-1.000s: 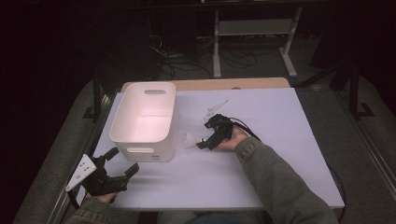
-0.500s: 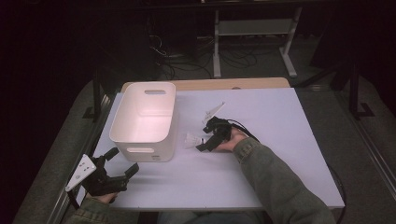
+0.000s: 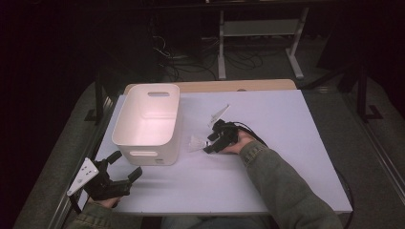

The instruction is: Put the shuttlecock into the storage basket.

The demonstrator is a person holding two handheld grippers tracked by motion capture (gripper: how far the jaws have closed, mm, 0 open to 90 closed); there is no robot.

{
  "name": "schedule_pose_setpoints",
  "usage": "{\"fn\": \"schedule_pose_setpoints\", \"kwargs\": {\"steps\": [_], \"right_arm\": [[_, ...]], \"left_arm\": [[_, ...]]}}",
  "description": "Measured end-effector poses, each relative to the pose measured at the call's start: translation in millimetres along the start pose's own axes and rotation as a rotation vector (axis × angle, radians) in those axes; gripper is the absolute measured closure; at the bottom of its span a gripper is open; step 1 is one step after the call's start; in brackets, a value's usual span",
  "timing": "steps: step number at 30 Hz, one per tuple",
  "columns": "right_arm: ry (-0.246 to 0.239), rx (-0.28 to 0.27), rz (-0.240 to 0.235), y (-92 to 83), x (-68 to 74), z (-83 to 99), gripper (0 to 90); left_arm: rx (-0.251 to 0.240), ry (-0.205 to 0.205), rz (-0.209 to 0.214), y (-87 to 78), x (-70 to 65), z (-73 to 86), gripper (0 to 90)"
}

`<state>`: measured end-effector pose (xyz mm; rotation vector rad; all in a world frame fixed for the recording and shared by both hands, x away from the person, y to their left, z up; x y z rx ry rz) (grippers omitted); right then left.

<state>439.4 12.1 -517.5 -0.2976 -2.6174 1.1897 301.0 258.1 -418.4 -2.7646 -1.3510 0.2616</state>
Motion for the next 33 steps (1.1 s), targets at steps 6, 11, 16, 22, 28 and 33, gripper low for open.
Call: {"fn": "schedule_pose_setpoints", "kwargs": {"steps": [6,11,16,22,28,33], "right_arm": [[-0.006,-0.006,0.004,-3.9,-3.2,0.4,47.8],[-0.026,0.003,-0.003,-4.4,-1.3,1.2,54.9],[-0.041,0.012,-0.02,-2.4,0.9,1.9,62.3],[-0.028,0.018,-0.041,-3.1,2.7,2.8,64.0],[0.007,0.009,-0.065,-6.8,1.9,3.4,64.1],[0.025,0.003,-0.079,-12.5,1.8,3.0,64.1]], "left_arm": [[0.001,0.003,0.0,-0.1,0.2,0.1,0.0],[0.0,0.0,0.0,0.0,0.3,0.0,0.0],[0.001,0.002,-0.001,-0.2,0.5,0.1,0.0],[0.001,0.0,-0.002,-0.1,0.6,0.2,0.0],[0.0,-0.001,-0.001,0.0,0.5,0.1,0.0],[0.001,-0.001,-0.002,0.0,0.5,0.2,0.0]]}}
Point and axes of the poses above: each handheld gripper's, and its own axes: y roughly forward along the jaws, z roughly out of its underside, x roughly to its left, the point moved 10 cm from there along y, roughly forward along the jaws
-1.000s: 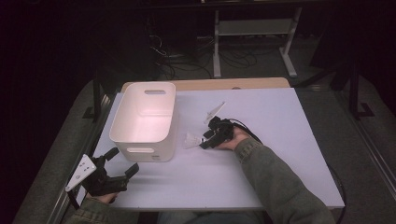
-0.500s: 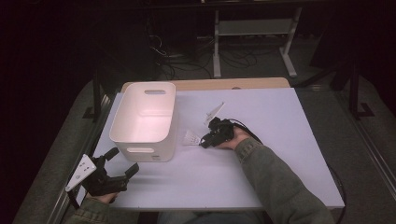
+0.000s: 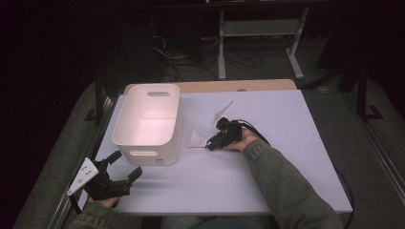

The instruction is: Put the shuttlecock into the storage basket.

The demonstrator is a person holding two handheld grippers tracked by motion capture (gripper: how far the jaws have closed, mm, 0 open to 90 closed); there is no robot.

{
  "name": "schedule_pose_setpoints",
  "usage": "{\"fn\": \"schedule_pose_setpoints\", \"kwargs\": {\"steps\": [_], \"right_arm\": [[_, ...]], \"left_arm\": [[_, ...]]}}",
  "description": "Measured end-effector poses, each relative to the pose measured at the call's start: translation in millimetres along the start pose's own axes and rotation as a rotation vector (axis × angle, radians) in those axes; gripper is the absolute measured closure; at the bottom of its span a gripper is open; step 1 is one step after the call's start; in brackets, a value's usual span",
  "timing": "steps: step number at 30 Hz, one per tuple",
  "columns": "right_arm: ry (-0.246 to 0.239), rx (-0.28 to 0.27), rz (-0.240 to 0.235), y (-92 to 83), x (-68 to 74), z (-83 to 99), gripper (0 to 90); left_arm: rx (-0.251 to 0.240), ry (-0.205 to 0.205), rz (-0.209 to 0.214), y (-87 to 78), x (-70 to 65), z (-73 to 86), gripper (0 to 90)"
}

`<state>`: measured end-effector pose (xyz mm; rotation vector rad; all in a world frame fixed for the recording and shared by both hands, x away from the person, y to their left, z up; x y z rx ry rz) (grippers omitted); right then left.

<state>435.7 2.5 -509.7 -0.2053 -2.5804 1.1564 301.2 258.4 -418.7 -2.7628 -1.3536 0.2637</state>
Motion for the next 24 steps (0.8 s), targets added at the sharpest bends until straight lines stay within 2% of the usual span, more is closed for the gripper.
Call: {"fn": "schedule_pose_setpoints", "kwargs": {"steps": [8,10,11,12,16,19,24], "right_arm": [[0.012,-0.015,-0.005,-11.1,2.0,-5.4,64.1],[-0.007,-0.036,-0.005,-14.7,2.2,-9.2,64.1],[0.004,-0.031,-0.005,-17.2,4.1,-9.9,64.1],[-0.009,-0.044,-0.003,-18.4,4.3,-12.0,64.1],[-0.003,-0.045,-0.008,-24.5,8.1,-16.6,64.1],[-0.016,-0.061,-0.004,-28.6,9.5,-20.7,64.1],[0.002,-0.08,-0.004,-37.2,14.9,-25.4,64.1]], "left_arm": [[0.0,0.001,0.0,0.0,0.0,-0.1,0.0],[0.001,0.001,-0.001,0.0,0.1,0.1,0.0],[0.0,0.0,-0.001,0.0,0.0,0.0,0.0],[0.0,0.002,0.0,0.0,0.1,0.0,0.0],[0.002,0.0,-0.001,0.2,0.0,0.2,0.0],[0.002,0.001,0.0,0.0,0.0,0.2,0.0],[0.002,0.001,-0.001,0.1,0.0,0.2,0.0]]}}
Point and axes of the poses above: each handheld gripper's, and its own axes: y roughly forward along the jaws, z roughly out of its underside, x roughly to its left, the point moved 10 cm from there along y, roughly forward along the jaws
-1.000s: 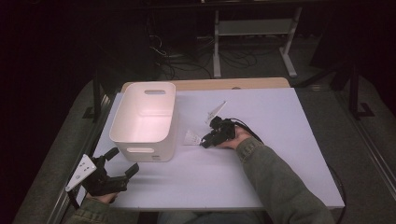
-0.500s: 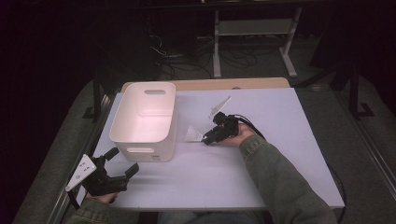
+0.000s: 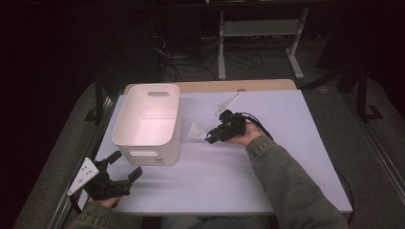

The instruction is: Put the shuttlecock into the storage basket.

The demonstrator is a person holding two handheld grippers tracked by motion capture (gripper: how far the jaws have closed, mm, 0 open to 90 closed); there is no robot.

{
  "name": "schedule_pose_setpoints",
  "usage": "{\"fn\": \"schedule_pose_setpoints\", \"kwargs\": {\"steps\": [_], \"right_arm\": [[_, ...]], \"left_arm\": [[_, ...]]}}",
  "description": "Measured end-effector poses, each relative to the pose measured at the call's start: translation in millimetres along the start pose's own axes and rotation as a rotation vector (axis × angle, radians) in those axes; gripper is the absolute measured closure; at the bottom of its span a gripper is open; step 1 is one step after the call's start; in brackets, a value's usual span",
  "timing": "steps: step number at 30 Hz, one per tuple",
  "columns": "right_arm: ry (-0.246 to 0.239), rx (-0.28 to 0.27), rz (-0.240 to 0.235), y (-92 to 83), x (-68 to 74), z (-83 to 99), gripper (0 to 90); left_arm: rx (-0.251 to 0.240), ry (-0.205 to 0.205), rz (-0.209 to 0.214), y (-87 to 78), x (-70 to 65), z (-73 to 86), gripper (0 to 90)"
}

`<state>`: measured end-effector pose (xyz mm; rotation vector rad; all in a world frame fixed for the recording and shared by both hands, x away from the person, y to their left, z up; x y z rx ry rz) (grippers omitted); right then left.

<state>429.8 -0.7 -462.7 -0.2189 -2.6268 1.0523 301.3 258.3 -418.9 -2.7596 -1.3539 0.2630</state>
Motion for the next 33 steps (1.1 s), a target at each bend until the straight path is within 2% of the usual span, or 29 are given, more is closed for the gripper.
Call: {"fn": "schedule_pose_setpoints", "kwargs": {"steps": [5,8,11,18,20,26,33], "right_arm": [[-0.016,-0.03,0.004,-6.0,0.1,-4.1,64.2],[0.009,-0.052,-0.002,-12.3,4.9,-7.8,64.1],[-0.007,-0.074,-0.004,-16.3,7.8,-12.8,64.1],[-0.016,-0.063,-0.003,-22.2,11.2,-20.5,64.1],[-0.008,-0.066,-0.003,-24.6,14.5,-24.0,64.1],[-0.027,-0.089,-0.006,-31.4,21.6,-34.7,64.1],[-0.033,-0.09,0.014,-36.6,21.7,-40.2,64.1]], "left_arm": [[0.001,0.001,-0.001,0.0,0.1,0.1,0.0],[0.001,0.002,-0.001,-0.1,0.3,0.1,0.0],[0.003,0.0,-0.002,0.1,0.5,0.3,0.0],[0.001,-0.001,-0.003,0.0,0.4,0.1,0.0],[0.001,0.001,-0.004,-0.1,0.5,0.0,0.0],[0.0,0.002,-0.002,0.0,0.0,-0.2,0.0],[0.001,0.001,-0.002,0.1,0.1,0.1,0.0]]}}
Point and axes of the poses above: each handheld gripper's, and its own axes: y roughly forward along the jaws, z roughly out of its underside, x roughly to its left, the point moved 10 cm from there along y, roughly forward along the jaws
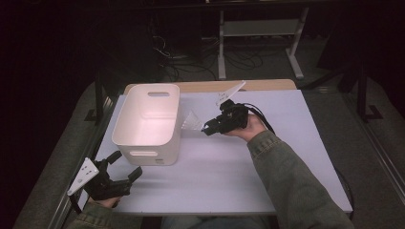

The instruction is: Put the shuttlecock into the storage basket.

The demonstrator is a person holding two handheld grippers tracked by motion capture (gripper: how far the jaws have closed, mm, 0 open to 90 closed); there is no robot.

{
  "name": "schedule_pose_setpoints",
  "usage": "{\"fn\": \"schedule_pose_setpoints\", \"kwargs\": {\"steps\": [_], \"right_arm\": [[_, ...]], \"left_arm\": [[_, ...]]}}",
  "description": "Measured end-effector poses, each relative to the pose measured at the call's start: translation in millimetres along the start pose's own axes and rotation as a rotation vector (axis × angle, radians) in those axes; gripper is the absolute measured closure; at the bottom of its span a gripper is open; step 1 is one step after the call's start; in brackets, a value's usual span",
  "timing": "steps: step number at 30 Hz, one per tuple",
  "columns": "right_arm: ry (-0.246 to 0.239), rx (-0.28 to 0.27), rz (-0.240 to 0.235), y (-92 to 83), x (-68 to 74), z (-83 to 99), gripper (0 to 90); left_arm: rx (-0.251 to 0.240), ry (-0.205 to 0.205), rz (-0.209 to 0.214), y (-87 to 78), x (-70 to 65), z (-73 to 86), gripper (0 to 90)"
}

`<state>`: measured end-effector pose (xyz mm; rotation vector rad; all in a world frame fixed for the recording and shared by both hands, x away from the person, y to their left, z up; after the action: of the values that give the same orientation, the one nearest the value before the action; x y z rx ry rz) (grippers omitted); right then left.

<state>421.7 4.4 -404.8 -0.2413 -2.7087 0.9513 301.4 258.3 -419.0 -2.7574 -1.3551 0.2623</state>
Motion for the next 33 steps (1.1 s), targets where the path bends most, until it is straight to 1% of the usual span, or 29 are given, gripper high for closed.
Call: {"fn": "schedule_pose_setpoints", "kwargs": {"steps": [9,14,16,17,19,20,21,22,23,24,25,27,29,30,32,33], "right_arm": [[-0.003,-0.047,-0.005,-9.4,3.8,-14.9,64.1],[-0.014,-0.045,-0.005,-10.3,6.8,-19.4,64.1],[-0.018,-0.054,-0.005,-11.1,7.5,-23.1,64.1],[-0.008,-0.054,-0.006,-11.4,8.5,-24.0,64.1],[-0.015,-0.059,-0.005,-12.7,9.1,-27.9,64.1],[-0.009,-0.06,-0.008,-13.2,10.1,-29.1,64.1],[-0.018,-0.068,-0.012,-13.7,10.4,-31.5,64.1],[-0.01,-0.074,-0.015,-14.3,11.3,-33.4,64.1],[-0.009,-0.078,-0.014,-14.9,11.2,-35.0,64.1],[-0.013,-0.083,-0.013,-15.5,11.0,-36.6,64.1],[-0.004,-0.09,-0.017,-16.3,12.1,-38.4,64.1],[-0.006,-0.092,-0.018,-17.9,12.9,-41.0,64.1],[-0.018,-0.098,-0.016,-18.7,13.0,-44.6,64.2],[-0.008,-0.094,-0.019,-19.2,14.4,-45.2,64.1],[-0.026,-0.099,-0.015,-19.8,13.9,-48.5,64.1],[-0.023,-0.1,-0.015,-20.2,14.4,-50.3,64.1]], "left_arm": [[0.0,-0.003,-0.001,0.1,0.0,0.1,0.0],[-0.001,-0.002,0.001,0.2,-0.5,0.0,0.0],[-0.001,-0.002,0.0,0.2,-0.3,0.0,0.0],[0.0,-0.002,0.001,0.2,-0.3,0.1,0.0],[0.0,-0.002,0.001,0.2,-0.4,0.1,0.0],[0.001,-0.001,0.0,0.0,-0.2,0.2,0.0],[0.003,0.0,0.001,-0.2,0.0,0.2,0.0],[0.004,0.0,0.001,-0.3,-0.1,0.2,0.0],[-0.008,-0.002,0.004,0.5,-0.5,-0.6,0.0],[-0.006,-0.003,0.004,0.3,-0.7,-0.5,0.0],[-0.006,0.0,0.005,0.3,-0.7,-0.6,0.0],[-0.011,-0.009,0.006,0.7,-1.4,-0.9,0.0],[-0.012,-0.005,0.005,0.8,-0.7,-0.9,0.0],[-0.009,-0.002,0.004,0.6,-0.4,-0.6,0.0],[-0.008,-0.002,0.004,0.6,-0.5,-0.6,0.0],[-0.007,-0.002,0.004,0.5,-0.5,-0.6,0.0]]}}
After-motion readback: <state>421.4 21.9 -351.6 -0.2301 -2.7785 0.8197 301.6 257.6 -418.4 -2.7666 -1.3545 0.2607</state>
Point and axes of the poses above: each handheld gripper's, and its own axes: y roughly forward along the jaws, z roughly out of its underside, x roughly to its left, the point moved 10 cm from there along y, roughly forward along the jaws
